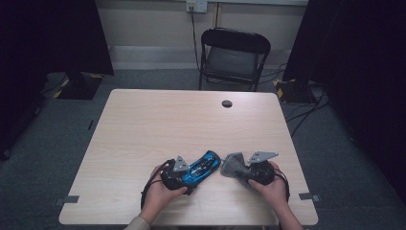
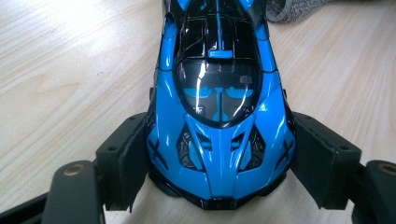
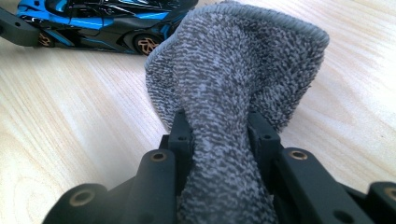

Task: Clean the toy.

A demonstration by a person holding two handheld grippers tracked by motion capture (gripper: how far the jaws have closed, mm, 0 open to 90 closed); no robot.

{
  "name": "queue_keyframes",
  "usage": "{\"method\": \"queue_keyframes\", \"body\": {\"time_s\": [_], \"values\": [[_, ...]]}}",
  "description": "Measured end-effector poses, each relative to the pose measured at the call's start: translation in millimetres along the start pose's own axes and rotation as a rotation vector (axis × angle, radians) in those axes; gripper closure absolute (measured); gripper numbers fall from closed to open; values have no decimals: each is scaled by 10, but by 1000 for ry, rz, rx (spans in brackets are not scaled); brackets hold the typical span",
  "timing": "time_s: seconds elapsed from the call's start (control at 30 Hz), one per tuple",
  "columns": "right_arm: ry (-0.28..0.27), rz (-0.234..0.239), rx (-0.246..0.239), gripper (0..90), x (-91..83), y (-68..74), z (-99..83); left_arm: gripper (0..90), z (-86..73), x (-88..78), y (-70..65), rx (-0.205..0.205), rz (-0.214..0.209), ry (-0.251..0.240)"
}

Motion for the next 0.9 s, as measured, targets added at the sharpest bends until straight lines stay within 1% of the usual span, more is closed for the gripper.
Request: {"method": "queue_keyframes", "body": {"time_s": [0.1, 0.2, 0.27, 0.33, 0.47, 0.5, 0.77, 0.8, 0.9], "values": [[0, -1, 0, 686, 0, 0, 1, 258, 18, 19, 6, 5, 7, 2], [-1, -1, 1, 686, 2, -2, 3, 259, 46, 47, -2, -14, 8, -4], [-2, -1, 1, 686, 4, -4, 6, 260, 57, 58, 3, -12, 10, 1], [-4, 0, 2, 686, 6, -8, 8, 260, 75, 75, 7, -20, 12, -10], [-8, -1, 4, 686, 3, -18, 9, 260, 99, 102, 9, -25, 19, -12], [-9, -3, 5, 686, 2, -22, 9, 260, 104, 106, 16, -17, 23, -6], [-11, -6, 13, 686, -8, -45, 6, 261, 172, 173, 6, -37, 32, -5], [-12, -6, 14, 686, -7, -49, 6, 261, 173, 172, 10, -25, 37, 1], [-12, -14, 16, 686, -10, -64, 5, 260, 176, 178, -3, -32, 36, 1]]}}
Point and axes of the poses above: each handheld gripper's, and its own axes: x roughly forward along the jaws, z roughly out of its top, y roughly to its left, the point moved 10 cm from there along x, roughly forward along the jaws, and after that the axes turned 1 degree about -z, right-handed, at the moved point
